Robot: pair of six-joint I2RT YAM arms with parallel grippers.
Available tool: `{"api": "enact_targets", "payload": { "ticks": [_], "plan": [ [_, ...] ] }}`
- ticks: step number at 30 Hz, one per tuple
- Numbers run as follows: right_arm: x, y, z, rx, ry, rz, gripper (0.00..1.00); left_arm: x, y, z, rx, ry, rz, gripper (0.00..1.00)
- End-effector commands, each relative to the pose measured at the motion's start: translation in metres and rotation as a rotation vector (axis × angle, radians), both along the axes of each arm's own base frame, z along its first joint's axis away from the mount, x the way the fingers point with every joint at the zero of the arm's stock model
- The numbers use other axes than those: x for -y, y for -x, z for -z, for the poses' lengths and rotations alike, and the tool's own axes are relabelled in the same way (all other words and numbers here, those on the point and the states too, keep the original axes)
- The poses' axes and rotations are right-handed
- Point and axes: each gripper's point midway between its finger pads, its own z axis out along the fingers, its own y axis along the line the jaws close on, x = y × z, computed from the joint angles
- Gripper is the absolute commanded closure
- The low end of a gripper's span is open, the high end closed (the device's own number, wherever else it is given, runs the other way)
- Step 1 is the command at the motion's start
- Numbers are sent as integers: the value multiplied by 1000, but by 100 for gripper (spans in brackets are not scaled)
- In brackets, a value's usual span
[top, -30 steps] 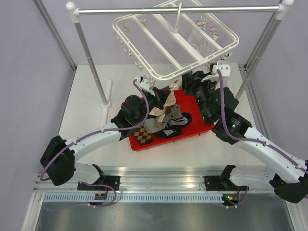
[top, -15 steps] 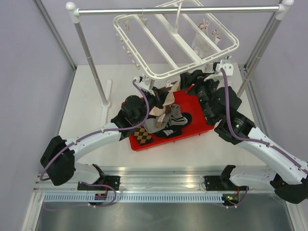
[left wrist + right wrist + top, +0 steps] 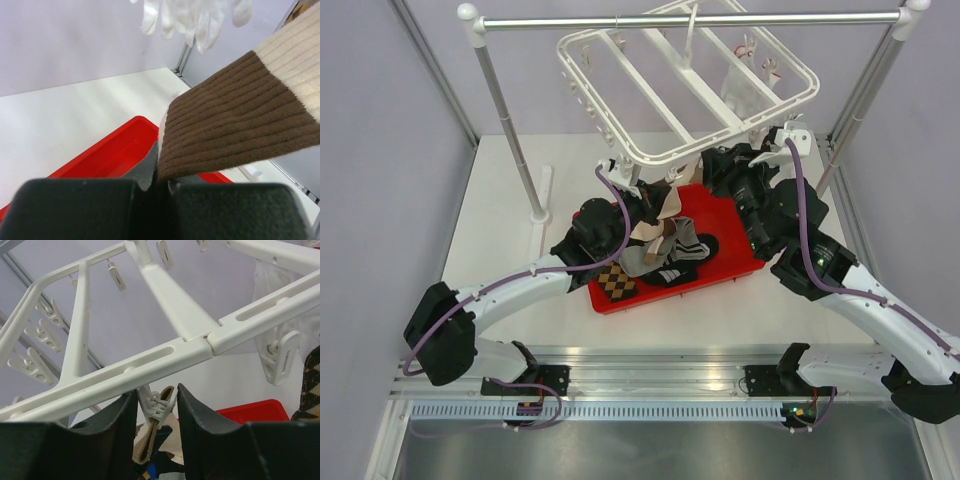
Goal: Remove the socks clipped to the hanger
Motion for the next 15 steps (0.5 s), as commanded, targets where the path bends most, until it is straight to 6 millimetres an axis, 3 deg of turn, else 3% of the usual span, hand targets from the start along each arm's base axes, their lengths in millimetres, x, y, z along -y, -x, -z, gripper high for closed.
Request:
{"api": "enact_targets", "payload": {
  "ticks": [1, 7, 11, 15],
  "plan": [
    [8, 6, -18, 21, -33, 8, 60, 0, -3, -10, 46, -6, -21, 98],
    [9, 5, -16, 19, -22, 19, 77, 2, -4, -9, 43, -11, -23, 98],
    [8, 5, -17, 21, -17, 15, 95, 2, -4, -9, 44, -12, -24, 98],
    [6, 5, -16, 19, -14, 10, 99, 0, -6, -6, 37, -19, -39, 98]
  ]
}}
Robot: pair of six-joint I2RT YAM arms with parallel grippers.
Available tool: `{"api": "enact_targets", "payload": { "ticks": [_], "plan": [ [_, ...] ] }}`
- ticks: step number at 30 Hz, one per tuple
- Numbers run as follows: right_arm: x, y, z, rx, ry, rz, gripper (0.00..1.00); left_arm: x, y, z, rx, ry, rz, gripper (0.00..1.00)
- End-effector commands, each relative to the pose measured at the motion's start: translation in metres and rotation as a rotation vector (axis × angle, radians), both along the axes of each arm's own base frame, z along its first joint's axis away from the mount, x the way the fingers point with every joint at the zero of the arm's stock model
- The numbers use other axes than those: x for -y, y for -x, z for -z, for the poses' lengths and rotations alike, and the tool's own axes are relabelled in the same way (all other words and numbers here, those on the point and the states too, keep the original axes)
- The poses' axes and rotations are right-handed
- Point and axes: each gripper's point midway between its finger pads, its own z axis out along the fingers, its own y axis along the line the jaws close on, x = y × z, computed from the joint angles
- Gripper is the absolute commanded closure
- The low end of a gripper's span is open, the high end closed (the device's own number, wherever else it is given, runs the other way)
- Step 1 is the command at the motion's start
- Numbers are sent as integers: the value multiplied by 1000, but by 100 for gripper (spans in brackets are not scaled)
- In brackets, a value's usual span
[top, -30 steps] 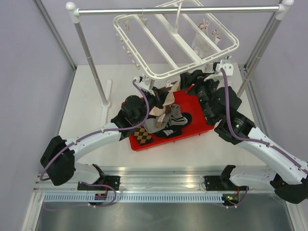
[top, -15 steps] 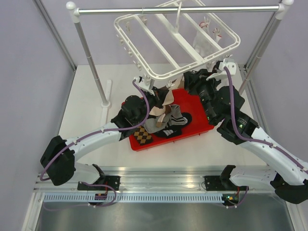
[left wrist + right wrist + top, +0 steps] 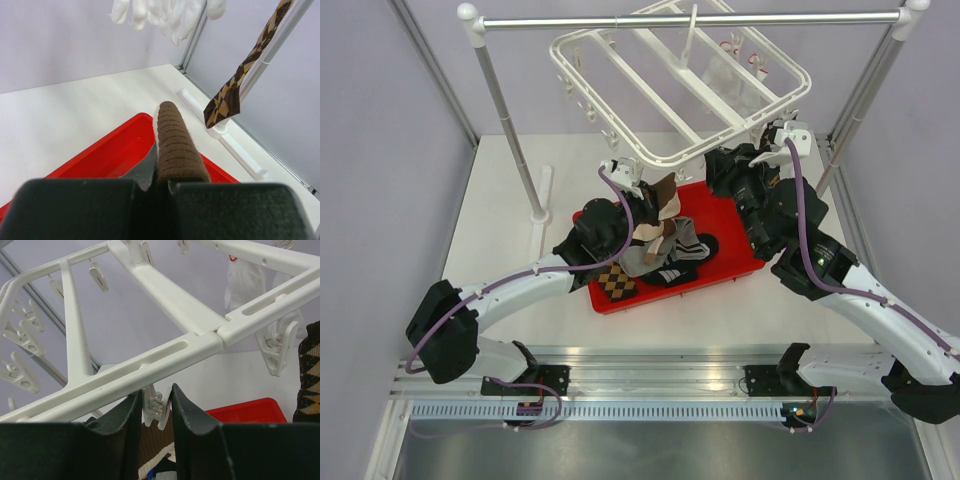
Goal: Remove the socks clipped to the hanger
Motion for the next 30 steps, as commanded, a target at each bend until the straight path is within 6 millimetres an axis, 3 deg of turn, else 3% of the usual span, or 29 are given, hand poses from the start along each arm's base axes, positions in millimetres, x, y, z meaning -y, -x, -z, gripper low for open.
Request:
{"api": "enact_targets", "payload": {
  "ticks": [1, 3, 4, 7, 9, 10, 13, 16, 17, 21, 24, 26, 30],
  "plan": [
    [4, 5, -18, 28, -25, 1, 99, -1, -4, -11, 39, -9, -30, 98],
    [3, 4, -18, 27, -20, -2, 99, -6, -9, -5, 14, -20, -65, 96],
    [0, 4, -18, 28, -21, -11, 99, -7, -10, -2, 3, -23, -75, 78],
    [-6, 2, -18, 25, -15, -25, 99, -12, -9, -1, -11, -15, -91, 46],
    [-9, 0, -16, 20, -8, -28, 99, -13, -8, -2, -12, -8, -89, 36],
    [-11, -1, -17, 21, -10, -32, 99, -13, -6, -1, -13, -7, -84, 25],
    [-18, -2, -19, 21, -7, -51, 99, -12, 5, -7, 28, 28, -31, 24],
    [-28, -4, -20, 18, 0, -73, 99, 0, 19, -3, 89, 54, 76, 21],
    [-34, -7, -15, 9, 12, -79, 99, 9, 26, -13, 134, 92, 135, 21],
    [-43, -8, -18, 5, 13, -90, 99, 41, 23, 9, 156, 114, 240, 19],
    [-46, -8, -22, 6, 8, -98, 99, 50, 24, 2, 235, 193, 275, 14],
    [-49, -9, -20, -1, 11, -100, 99, 67, 14, 13, 219, 182, 304, 14],
    [-53, -9, -19, -5, 10, -106, 99, 90, 11, 11, 241, 220, 368, 15]
  ]
}}
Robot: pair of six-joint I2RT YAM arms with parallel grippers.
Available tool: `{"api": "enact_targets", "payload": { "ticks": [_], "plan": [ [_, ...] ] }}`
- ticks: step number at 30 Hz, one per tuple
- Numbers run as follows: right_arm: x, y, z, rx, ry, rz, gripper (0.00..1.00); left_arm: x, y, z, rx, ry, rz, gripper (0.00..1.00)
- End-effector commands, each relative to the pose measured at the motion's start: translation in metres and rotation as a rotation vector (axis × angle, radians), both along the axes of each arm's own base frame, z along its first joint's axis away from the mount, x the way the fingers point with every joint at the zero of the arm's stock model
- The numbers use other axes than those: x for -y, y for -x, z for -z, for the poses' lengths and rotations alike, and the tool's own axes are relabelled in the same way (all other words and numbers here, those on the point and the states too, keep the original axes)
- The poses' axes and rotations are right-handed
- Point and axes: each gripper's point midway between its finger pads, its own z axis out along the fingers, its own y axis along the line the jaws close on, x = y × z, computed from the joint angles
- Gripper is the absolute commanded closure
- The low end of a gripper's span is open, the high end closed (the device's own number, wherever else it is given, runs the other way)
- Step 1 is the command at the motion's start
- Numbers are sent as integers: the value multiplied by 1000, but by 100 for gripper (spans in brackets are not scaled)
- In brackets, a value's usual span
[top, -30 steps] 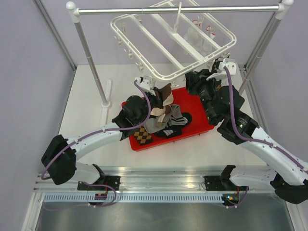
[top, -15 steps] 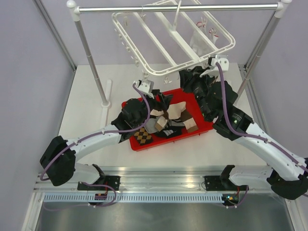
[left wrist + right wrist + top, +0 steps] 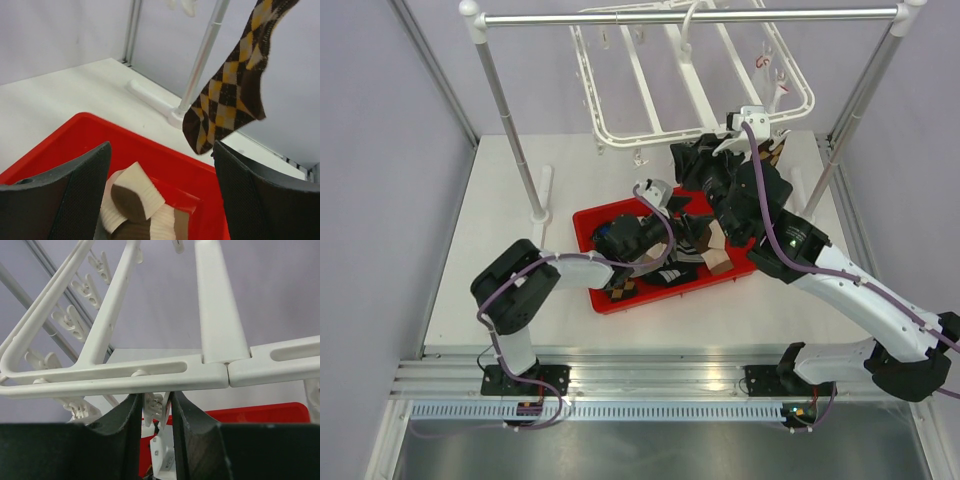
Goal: Remove the socks clipped to the hanger
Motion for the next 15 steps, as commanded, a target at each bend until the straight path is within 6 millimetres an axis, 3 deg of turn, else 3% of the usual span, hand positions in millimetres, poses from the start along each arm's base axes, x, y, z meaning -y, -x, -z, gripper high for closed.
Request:
{"api": "enact_targets", "payload": {
  "ticks": [1, 11, 15],
  "plan": [
    [0, 4, -21, 24, -45, -10, 99, 22, 11, -70, 146, 188, 115, 16],
    [-4, 3, -27, 31, -45, -15, 99, 66, 41, -69, 140, 196, 313, 16],
    [-5, 4, -26, 30, -45, -20, 99, 62, 36, -66, 114, 198, 255, 17]
  ]
}}
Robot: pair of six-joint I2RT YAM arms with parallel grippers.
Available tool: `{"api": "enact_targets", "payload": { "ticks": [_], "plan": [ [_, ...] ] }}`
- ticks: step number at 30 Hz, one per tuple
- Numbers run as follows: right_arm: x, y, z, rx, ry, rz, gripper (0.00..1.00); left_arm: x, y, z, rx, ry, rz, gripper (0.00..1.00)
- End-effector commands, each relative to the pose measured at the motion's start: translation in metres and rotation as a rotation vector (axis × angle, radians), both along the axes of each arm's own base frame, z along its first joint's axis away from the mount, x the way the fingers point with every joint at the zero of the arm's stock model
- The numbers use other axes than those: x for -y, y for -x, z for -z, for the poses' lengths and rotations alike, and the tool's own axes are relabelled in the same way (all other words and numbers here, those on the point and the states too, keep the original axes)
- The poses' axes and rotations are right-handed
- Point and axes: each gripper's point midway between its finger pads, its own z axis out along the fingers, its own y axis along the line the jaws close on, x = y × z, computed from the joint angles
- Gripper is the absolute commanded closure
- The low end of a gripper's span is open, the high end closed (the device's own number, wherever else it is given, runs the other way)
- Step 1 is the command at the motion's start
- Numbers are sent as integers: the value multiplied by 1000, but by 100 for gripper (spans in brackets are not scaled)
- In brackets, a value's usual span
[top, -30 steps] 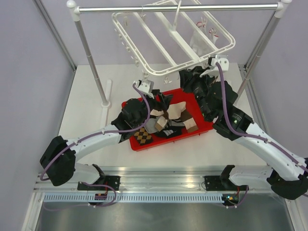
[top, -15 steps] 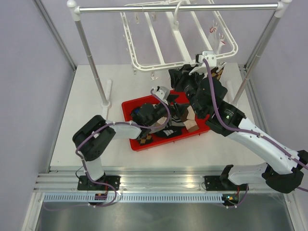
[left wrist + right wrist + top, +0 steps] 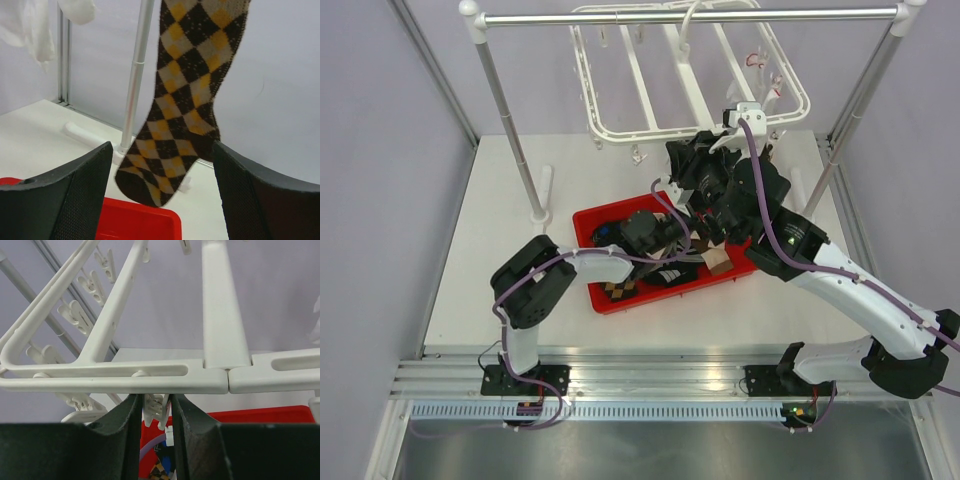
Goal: Remove the socks clipped to the hanger
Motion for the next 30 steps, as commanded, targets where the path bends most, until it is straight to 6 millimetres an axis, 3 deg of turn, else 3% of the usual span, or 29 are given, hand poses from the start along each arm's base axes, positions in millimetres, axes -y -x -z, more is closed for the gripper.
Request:
{"api": "enact_targets", "payload": {
  "ticks": [1, 5, 10, 17, 21, 30],
  "plan": [
    [2, 3, -19, 27, -40, 2, 99, -6, 0, -13, -8, 52, -17, 17],
    [3, 2, -18, 26, -32, 7, 99, -16, 6, -11, -2, 36, -16, 16],
    [6, 2, -15, 23, -25, 18, 99, -7, 16, -10, -10, 7, 26, 16],
    [7, 3, -19, 29, -28, 15, 99, 7, -9, 1, -46, -10, -50, 15],
    [5, 3, -19, 28, -25, 15, 99, 18, -16, -9, -39, 8, -43, 16],
    [5, 1, -20, 32, -18, 21, 99, 42, -12, -13, -71, 11, 13, 23]
  ]
}}
